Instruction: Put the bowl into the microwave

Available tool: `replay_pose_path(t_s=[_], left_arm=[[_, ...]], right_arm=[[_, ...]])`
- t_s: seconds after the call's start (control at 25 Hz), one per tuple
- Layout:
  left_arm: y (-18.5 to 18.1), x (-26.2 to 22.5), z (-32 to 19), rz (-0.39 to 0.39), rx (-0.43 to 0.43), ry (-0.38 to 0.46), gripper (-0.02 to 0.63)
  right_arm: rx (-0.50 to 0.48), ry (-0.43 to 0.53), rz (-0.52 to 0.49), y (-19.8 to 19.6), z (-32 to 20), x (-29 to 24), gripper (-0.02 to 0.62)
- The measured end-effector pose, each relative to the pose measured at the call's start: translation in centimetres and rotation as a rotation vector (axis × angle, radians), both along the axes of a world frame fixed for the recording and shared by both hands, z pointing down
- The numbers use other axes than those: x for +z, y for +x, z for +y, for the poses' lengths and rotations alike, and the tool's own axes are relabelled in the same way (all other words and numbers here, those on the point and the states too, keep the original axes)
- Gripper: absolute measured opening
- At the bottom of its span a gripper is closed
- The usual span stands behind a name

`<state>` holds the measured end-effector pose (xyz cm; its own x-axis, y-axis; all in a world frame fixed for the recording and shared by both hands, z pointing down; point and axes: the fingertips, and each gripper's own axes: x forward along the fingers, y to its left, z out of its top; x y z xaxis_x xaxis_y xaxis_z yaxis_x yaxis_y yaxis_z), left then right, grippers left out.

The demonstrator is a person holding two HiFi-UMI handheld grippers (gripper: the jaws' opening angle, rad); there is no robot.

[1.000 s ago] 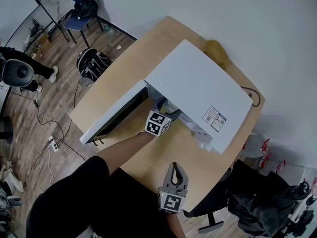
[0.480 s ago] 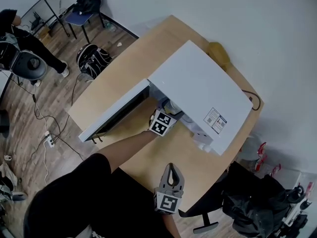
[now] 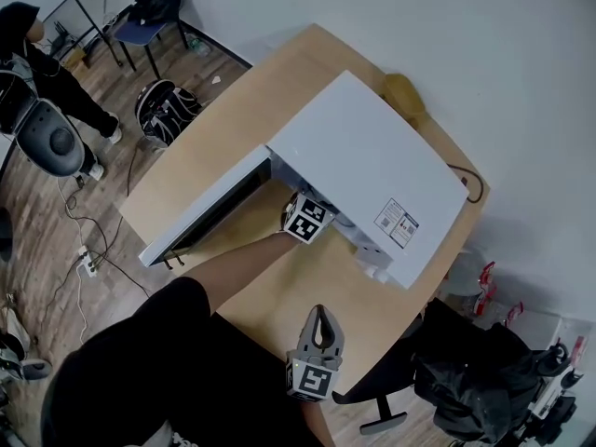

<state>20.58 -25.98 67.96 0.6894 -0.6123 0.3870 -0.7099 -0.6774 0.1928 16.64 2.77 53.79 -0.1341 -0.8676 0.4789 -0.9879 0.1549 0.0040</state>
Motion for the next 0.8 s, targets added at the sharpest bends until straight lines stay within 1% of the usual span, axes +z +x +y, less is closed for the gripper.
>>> replay_pose_path(t_s=[0.16,0.36,0.44,0.64,0.8], left_arm=[[0.2,0.3,-0.5,0.010,-0.006,-0.015,0.377],[-0.4,0.0,-0.3,0.042,0.002,-0.005,0.377],[-1.1,-0.5,0.1,0.055,0.003,-0.001,0.377],[-3.5,-1.7,1.6,0.053,0.001,-0.003,0.377],[-5.9,-4.0,3.9,0.100,-0.030,0.001,0.377]], right_arm=[[0.020,-0.007,-0.004,0.2,0.7,0.3,0.060],[0.120,-0.014,-0.038,1.3,2.0,0.5,0.060],[0.147,-0.008,-0.039,1.6,2.4,0.3,0.060],[0.178,0.009,-0.061,1.4,3.3,0.2,0.060],[0.197,0.034,-0.041,0.9,4.5,-0.7,0.060]])
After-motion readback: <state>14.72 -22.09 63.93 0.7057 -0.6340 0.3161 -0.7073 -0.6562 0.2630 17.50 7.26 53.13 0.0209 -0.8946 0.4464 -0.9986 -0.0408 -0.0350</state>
